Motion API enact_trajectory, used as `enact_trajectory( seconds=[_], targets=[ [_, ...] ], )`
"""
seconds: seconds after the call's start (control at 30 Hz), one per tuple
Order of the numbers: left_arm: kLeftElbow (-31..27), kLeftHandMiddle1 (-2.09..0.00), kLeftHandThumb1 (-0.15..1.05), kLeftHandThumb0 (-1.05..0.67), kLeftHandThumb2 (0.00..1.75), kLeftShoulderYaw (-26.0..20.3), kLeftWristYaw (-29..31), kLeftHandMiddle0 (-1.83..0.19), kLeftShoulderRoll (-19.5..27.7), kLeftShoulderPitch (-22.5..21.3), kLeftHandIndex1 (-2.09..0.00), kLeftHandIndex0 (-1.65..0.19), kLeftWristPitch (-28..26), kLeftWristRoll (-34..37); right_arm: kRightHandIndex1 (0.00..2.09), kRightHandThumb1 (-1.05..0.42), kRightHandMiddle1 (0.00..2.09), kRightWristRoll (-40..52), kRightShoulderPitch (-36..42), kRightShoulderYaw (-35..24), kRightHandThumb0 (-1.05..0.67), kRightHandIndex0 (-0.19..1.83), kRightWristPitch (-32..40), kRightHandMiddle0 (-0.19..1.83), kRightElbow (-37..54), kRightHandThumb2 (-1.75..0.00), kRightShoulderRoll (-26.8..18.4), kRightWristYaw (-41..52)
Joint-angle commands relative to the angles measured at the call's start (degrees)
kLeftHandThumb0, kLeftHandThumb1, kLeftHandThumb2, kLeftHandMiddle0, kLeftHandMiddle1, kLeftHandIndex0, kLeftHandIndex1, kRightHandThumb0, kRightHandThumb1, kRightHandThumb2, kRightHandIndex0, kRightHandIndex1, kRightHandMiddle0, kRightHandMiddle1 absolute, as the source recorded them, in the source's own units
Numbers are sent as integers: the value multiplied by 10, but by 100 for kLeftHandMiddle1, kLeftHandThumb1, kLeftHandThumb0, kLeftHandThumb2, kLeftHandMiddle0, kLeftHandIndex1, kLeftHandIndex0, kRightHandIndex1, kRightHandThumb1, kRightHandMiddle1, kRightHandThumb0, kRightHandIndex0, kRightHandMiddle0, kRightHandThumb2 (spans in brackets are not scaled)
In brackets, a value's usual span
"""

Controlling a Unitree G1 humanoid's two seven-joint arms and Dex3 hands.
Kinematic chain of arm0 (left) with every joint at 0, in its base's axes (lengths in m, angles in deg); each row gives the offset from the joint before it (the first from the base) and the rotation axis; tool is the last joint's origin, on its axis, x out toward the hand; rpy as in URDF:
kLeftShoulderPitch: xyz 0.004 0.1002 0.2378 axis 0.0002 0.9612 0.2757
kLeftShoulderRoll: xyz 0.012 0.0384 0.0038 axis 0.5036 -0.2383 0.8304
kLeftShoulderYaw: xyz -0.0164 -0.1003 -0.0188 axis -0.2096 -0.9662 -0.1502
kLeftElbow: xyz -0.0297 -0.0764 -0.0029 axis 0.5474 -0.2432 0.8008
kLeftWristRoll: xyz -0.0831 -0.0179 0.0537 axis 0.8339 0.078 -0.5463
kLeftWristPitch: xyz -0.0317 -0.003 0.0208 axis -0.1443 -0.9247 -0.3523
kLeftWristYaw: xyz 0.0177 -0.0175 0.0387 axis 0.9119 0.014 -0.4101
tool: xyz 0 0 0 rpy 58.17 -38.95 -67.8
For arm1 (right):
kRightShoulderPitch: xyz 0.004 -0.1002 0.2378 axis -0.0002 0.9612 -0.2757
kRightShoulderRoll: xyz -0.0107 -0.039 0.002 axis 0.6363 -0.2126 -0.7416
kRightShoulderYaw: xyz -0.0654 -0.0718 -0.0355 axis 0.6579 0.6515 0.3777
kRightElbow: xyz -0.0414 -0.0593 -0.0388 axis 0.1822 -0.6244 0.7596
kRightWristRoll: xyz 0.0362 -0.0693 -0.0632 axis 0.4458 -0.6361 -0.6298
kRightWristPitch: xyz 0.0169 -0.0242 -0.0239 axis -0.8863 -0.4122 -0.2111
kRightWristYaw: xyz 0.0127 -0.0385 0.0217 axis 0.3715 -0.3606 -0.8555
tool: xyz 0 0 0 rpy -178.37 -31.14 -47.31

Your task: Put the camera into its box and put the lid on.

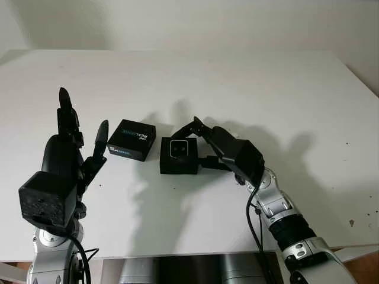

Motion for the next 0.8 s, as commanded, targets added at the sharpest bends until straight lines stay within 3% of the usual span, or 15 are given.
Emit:
enact_trajectory(
  seconds=[0.0,0.47,0.67,0.77],
  targets=[
    [-4,-6,105,-60,48,2,-1,17,-1,-3,-1,19,3,0,0,-100,1,7,1,-15,-68,-19,-10,-16,17,-8,-5,-13],
    [-4,-5,105,-60,47,2,-2,17,-3,-3,-1,19,5,3,0,-105,0,5,-19,-41,-74,-19,-68,-19,56,-13,-9,-75],
    [-9,-5,105,-60,47,4,-4,17,-4,-1,-1,19,-1,0,0,-105,0,-32,-13,-26,-73,-19,-126,-19,49,-13,-21,-97],
    [-8,-5,105,-60,48,4,-3,18,-4,-2,0,19,1,1,0,-105,0,-101,3,12,-76,-19,-177,-19,68,-26,-48,-109]
  ],
)
